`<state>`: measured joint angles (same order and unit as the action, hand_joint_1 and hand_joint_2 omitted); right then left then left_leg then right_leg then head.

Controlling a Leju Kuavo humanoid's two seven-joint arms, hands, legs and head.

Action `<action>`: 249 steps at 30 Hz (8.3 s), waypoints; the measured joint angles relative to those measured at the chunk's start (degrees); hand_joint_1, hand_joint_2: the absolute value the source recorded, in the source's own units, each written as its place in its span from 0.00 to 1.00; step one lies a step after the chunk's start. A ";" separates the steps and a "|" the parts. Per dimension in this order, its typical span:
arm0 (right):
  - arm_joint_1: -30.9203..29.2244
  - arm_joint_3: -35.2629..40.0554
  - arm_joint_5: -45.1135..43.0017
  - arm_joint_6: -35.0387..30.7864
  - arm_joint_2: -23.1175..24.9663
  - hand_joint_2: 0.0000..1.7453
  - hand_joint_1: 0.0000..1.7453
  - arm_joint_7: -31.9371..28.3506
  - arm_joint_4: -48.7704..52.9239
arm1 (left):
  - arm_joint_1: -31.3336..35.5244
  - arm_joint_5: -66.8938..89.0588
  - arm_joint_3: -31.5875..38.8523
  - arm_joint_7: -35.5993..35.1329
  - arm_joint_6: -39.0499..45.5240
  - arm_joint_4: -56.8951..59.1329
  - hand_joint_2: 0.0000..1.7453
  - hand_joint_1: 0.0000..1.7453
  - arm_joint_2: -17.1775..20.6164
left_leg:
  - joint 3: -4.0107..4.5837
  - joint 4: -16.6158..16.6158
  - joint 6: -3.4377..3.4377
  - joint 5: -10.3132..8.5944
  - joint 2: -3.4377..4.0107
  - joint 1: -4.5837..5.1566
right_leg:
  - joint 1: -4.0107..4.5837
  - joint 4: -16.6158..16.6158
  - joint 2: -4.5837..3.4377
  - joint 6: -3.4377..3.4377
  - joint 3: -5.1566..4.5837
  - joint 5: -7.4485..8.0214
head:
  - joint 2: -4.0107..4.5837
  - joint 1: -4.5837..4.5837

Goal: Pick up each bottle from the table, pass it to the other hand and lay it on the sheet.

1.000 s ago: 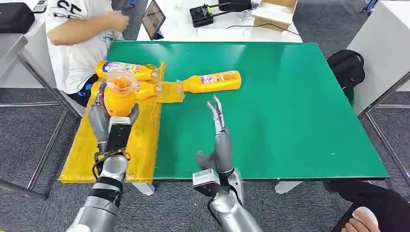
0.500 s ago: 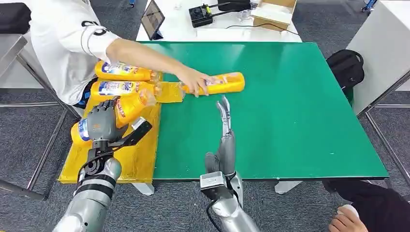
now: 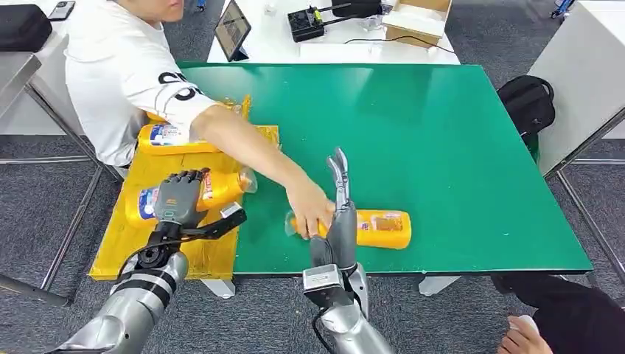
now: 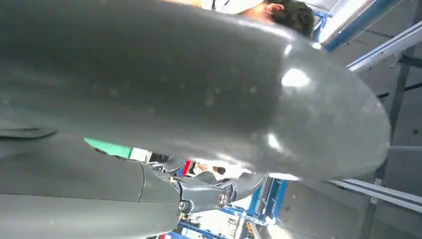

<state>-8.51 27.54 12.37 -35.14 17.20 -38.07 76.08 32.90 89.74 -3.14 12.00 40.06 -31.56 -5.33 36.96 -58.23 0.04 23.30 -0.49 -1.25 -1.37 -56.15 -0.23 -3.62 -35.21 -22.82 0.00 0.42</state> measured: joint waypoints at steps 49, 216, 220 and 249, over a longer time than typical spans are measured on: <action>-1.26 -1.25 2.99 5.31 0.52 0.00 0.00 0.00 -6.32 | 6.62 -26.79 15.95 20.43 -25.04 11.99 0.00 0.00 -2.47 | -0.44 0.02 -0.05 -0.07 -0.15 0.01 | -0.01 0.01 0.07 0.05 0.47 0.01 | 0.00 0.00; 3.11 -21.05 14.62 5.61 -2.49 1.00 1.00 0.04 2.82 | -16.17 -88.52 -10.69 26.34 -54.43 -27.20 1.00 0.00 -14.03 | -0.03 0.00 -0.12 0.00 0.00 0.03 | -0.02 -0.05 -0.14 0.13 -0.02 0.11 | 0.00 -0.04; 3.21 -19.34 13.81 3.91 -2.49 1.00 1.00 0.04 1.31 | -16.20 -89.02 -11.66 26.29 -55.37 -27.20 1.00 0.00 -14.03 | -0.02 0.00 -0.12 0.00 0.00 0.03 | -0.01 -0.05 -0.14 0.13 -0.02 0.11 | 0.00 -0.04; -1.67 -14.06 19.50 -0.09 2.14 1.00 1.00 0.04 -16.41 | -15.76 -89.59 -16.68 26.88 -57.99 -23.20 1.00 0.00 -14.16 | 0.00 0.00 -0.12 0.00 0.01 0.03 | -0.02 -0.05 -0.15 0.13 -0.03 0.10 | 0.00 -0.02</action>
<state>-10.18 13.48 31.87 -35.23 19.34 -38.03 59.67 17.14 0.15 -19.82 38.88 -17.92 -54.75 -19.50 36.96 -58.22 -0.08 23.29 -0.49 -1.22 -1.38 -56.20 -0.38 -3.49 -35.24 -22.72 0.00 0.39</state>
